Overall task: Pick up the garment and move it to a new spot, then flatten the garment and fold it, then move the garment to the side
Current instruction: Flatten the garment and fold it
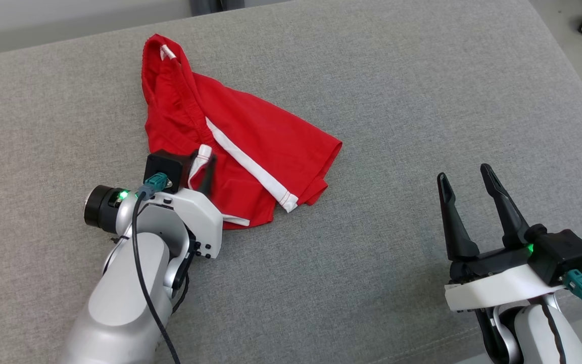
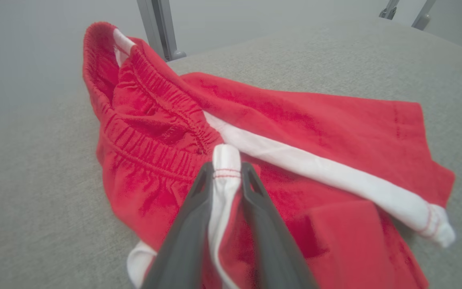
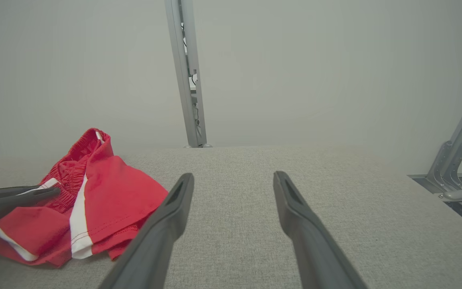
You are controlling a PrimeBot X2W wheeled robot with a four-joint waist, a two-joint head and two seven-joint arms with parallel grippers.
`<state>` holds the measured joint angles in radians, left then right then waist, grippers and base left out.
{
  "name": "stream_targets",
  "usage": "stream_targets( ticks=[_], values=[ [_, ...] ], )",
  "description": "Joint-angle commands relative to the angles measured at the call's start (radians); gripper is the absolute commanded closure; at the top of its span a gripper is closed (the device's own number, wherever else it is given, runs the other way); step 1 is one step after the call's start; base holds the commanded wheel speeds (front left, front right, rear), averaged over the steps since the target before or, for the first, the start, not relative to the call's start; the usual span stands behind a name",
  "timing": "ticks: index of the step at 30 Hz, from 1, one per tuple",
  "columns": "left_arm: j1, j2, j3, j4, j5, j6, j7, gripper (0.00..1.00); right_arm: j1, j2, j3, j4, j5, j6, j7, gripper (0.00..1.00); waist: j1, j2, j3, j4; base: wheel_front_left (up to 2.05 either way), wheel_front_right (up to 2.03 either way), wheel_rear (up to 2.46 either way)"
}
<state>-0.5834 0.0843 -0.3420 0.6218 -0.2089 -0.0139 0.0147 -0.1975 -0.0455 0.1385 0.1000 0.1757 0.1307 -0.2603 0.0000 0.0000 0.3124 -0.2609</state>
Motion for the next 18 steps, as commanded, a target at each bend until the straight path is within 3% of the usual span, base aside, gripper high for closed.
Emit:
stream_targets(
  ticks=[1, 5, 10, 18],
  values=[
    [-0.020, 0.006, 0.002, -0.003, -0.004, -0.006, -0.012, 1.00, -0.012, -0.006, 0.000, 0.000, 0.001, 0.000, -0.005, 0.00, 0.0000, 0.0000, -0.001, 0.002, 0.00, 0.00, 0.00],
    [-0.019, -0.004, 0.011, -0.028, -0.034, -0.015, -0.062, 1.00, -0.008, -0.006, 0.003, 0.006, 0.000, 0.000, -0.005, 0.00, 0.0000, 0.0000, -0.016, 0.006, 0.00, 0.00, 0.00],
    [-0.008, -0.025, 0.065, -0.099, -0.197, -0.052, -0.128, 1.00, 0.000, -0.006, 0.006, 0.013, 0.003, 0.000, -0.005, 0.00, 0.0000, 0.0000, -0.044, 0.012, 0.00, 0.00, 0.00],
    [-0.027, -0.031, 0.152, -0.236, -0.428, -0.024, -0.219, 1.00, 0.016, -0.006, -0.013, 0.019, -0.008, 0.000, -0.005, 0.00, 0.0000, 0.0000, -0.085, 0.037, 0.00, 0.00, 0.00]
  ],
)
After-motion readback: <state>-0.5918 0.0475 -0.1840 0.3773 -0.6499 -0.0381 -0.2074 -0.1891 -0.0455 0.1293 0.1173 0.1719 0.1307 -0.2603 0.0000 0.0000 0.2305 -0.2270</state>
